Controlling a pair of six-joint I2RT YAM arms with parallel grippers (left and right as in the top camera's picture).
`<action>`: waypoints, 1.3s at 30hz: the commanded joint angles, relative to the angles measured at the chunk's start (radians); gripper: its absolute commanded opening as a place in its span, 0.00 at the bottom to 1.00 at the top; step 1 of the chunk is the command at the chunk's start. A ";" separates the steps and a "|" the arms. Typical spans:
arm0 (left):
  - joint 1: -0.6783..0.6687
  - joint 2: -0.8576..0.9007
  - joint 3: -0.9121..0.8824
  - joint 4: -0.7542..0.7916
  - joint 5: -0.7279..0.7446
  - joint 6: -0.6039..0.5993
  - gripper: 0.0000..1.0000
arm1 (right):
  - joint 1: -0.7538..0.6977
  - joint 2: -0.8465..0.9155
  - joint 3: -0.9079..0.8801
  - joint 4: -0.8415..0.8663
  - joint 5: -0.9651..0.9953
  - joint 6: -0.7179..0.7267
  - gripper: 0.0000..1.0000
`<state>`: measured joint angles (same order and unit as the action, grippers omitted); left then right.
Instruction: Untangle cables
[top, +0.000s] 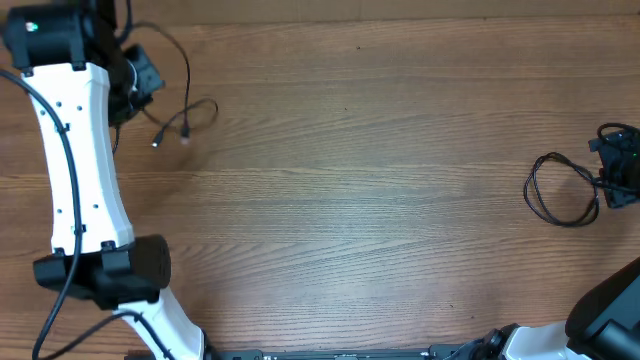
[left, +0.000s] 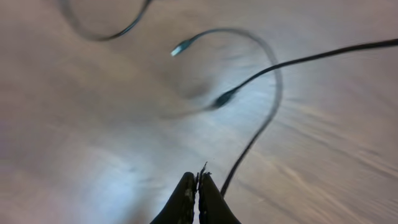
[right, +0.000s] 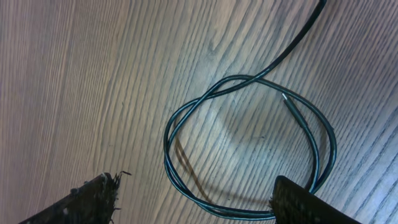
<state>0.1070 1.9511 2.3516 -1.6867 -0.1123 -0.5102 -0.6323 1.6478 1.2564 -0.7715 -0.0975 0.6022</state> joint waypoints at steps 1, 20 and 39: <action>0.022 -0.171 -0.114 -0.003 -0.134 -0.102 0.05 | 0.005 0.006 0.000 0.003 -0.002 -0.003 0.79; 0.845 -0.605 -0.388 0.040 0.096 0.126 0.04 | 0.005 0.006 -0.001 -0.001 -0.036 0.061 0.88; 0.967 -0.070 -0.388 0.180 -0.017 -0.101 0.04 | 0.005 0.006 -0.001 -0.018 -0.035 0.052 1.00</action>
<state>1.0687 1.8252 1.9636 -1.5070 -0.0212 -0.5144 -0.6323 1.6478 1.2564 -0.7879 -0.1307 0.6579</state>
